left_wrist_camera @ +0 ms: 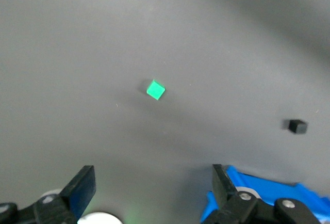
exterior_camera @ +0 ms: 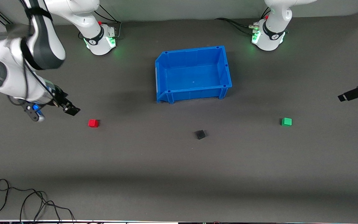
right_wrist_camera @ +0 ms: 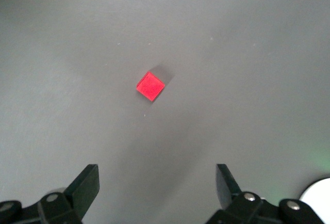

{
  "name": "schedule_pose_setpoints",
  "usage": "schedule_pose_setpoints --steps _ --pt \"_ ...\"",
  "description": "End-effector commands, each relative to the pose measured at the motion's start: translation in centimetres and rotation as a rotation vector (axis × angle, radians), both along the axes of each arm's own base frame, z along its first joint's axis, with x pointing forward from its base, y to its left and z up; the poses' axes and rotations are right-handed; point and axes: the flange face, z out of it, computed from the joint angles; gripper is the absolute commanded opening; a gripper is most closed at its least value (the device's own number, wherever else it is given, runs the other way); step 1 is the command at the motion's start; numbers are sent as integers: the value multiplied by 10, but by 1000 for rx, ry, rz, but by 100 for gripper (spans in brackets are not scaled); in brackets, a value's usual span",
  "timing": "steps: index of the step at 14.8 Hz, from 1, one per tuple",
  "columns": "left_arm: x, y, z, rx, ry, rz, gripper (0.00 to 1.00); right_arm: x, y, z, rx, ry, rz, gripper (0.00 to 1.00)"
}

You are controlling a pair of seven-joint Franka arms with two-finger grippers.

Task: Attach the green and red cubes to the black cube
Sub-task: 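Reach the right gripper to the red cube while the left gripper reaches the green cube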

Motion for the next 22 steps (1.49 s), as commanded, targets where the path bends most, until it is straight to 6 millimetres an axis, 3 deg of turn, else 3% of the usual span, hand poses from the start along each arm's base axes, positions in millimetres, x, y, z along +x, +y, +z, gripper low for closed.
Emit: schedule_pose_setpoints --steps 1,3,5,7,8,10,13,16,20,21,22 --pt "-1 1 -17 -24 99 166 100 7 -11 -56 -28 -11 -164 100" --pt "-4 0 -41 -27 170 354 100 14 -11 -96 -60 -13 -305 100" --pt "-6 -2 -68 -27 209 456 100 14 2 -126 -80 -3 -386 99" --pt "-9 -4 -98 -62 233 532 100 10 14 -166 -137 37 -353 99" --pt "-12 -3 -114 -59 227 559 100 11 8 -185 -167 39 -336 100" --pt "-24 2 -156 -95 216 641 100 23 -26 -203 -174 -23 -364 100" --pt "-39 21 -214 -154 185 765 100 24 -27 -200 -190 -37 -356 100" --pt "-44 22 -269 -146 165 777 100 23 -24 -203 -188 -32 -361 100" --pt "-44 21 -333 -193 157 755 100 23 -3 -203 -191 -36 -366 98" --pt "-44 22 -346 -200 159 784 100 22 -3 -204 -192 -34 -363 88" --pt "-43 22 -357 -196 153 800 100 22 -4 -205 -192 -33 -358 70"
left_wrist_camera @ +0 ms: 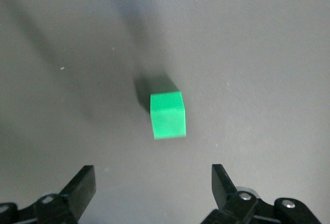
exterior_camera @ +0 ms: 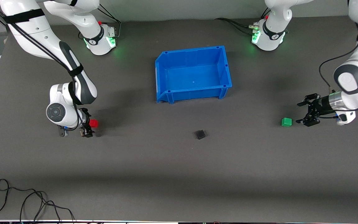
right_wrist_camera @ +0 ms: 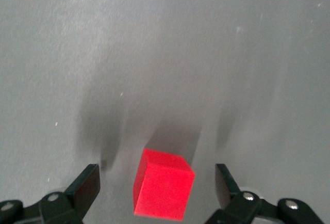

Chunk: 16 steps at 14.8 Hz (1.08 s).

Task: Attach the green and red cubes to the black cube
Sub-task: 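Close the right gripper on the red cube while the left gripper grasps green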

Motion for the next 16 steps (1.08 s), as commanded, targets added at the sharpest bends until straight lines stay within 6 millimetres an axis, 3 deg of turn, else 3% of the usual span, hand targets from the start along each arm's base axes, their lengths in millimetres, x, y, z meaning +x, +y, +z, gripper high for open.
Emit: schedule_pose_setpoints --steps 1,4,5,7,8,9,10,11,12,13,14,16 --pt "1 -1 -31 10 -13 29 100 2 1 4 -18 -5 -1 51" --pt "3 -12 -55 14 -16 66 100 2 1 7 -21 -10 15 49" --pt "3 -12 -60 24 -18 72 100 2 1 7 -22 -7 13 60" --pt "3 -11 -67 28 -15 78 100 0 1 6 -25 6 9 61" --pt "4 -12 -68 27 -18 88 100 -1 1 5 -26 12 8 56" --pt "4 -14 -71 29 -18 89 100 0 1 6 -27 11 10 44" --pt "4 -14 -71 30 -20 90 98 0 1 7 -28 10 11 43" --pt "4 -14 -71 29 -20 92 93 1 1 7 -27 7 11 54" --pt "4 -13 -71 29 -19 92 86 0 1 7 -28 9 12 71" --pt "4 -11 -70 29 -19 97 71 -1 0 6 -29 12 16 56" --pt "4 -12 -70 30 -21 96 60 -1 0 6 -37 13 26 27" --pt "6 -12 -68 27 -21 97 37 -3 4 10 -49 32 42 21"
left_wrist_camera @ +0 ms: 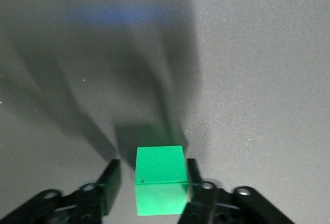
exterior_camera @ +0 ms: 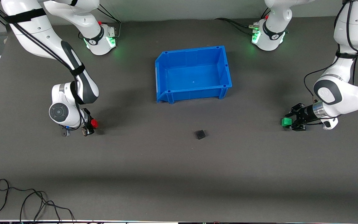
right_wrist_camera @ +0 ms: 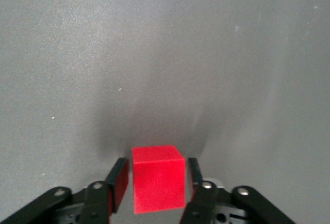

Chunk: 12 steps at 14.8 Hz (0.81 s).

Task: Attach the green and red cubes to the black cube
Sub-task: 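Close the right gripper on the red cube while the left gripper grasps green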

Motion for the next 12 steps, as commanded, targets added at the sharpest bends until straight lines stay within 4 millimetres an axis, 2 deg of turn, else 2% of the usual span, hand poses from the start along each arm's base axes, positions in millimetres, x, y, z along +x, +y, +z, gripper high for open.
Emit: schedule_pose_setpoints --steps 1,4,5,6,7,10,11,12 --pt "5 -3 6 -4 -13 14 31 0 4 18 -30 13 20 21" --pt "31 -7 29 -5 -39 63 31 13 22 45 -26 16 57 20" --pt "48 -20 40 -6 -50 87 31 22 48 58 -27 17 85 20" --pt "64 -37 53 -14 -56 104 31 31 59 72 -28 13 78 21" --pt "78 -57 58 -28 -44 113 31 44 69 88 -8 11 54 21" --pt "113 -103 66 -60 -17 125 31 68 128 99 97 103 -2 21" --pt "121 -124 65 -65 -6 132 31 69 167 106 129 97 -2 21" --pt "126 -149 62 -66 15 152 31 71 193 111 148 82 -46 21"
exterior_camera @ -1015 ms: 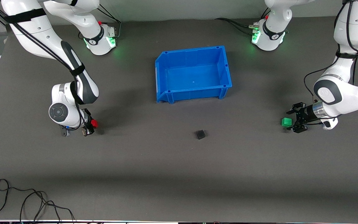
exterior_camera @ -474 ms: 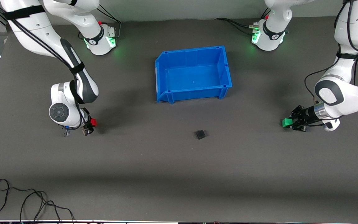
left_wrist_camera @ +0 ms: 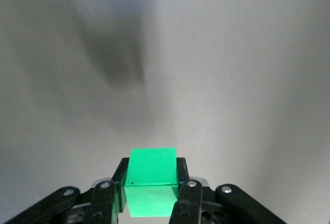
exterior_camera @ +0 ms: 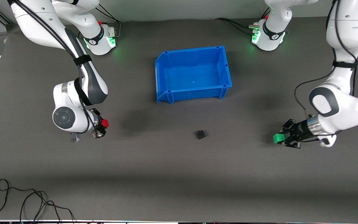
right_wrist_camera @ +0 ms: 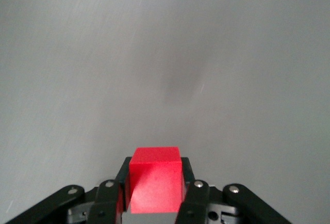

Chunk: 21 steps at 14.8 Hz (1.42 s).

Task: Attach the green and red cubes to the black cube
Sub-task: 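Carry the red cube and the green cube beside the black cube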

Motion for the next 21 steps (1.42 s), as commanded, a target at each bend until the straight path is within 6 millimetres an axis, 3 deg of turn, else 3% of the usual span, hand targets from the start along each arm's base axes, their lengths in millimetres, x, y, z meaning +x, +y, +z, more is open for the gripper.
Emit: schedule_pose_setpoints --steps 1,3,4,5,6,8,14,17,21 --pt "23 -56 -15 -16 66 62 31 16 83 3 22 -13 -99 21" --pt "18 -99 -24 -13 100 70 30 24 137 3 15 -56 -162 23" --pt "15 -110 -28 -12 118 76 30 17 171 -9 14 -56 -152 33" --pt "11 -124 -32 -11 141 95 30 8 202 -21 7 -57 -135 33" --pt "8 -139 -34 -10 154 121 30 9 216 -28 6 -65 -151 32" --pt "1 -172 -41 0 162 187 30 14 235 -46 16 -79 -197 21" --pt "-24 -252 -52 14 194 308 30 -13 311 -84 82 -164 -162 21" --pt "-37 -281 -54 18 198 315 30 -11 331 -89 154 -255 -148 21" --pt "-49 -308 -62 29 169 294 29 -15 342 -107 154 -295 -119 20"
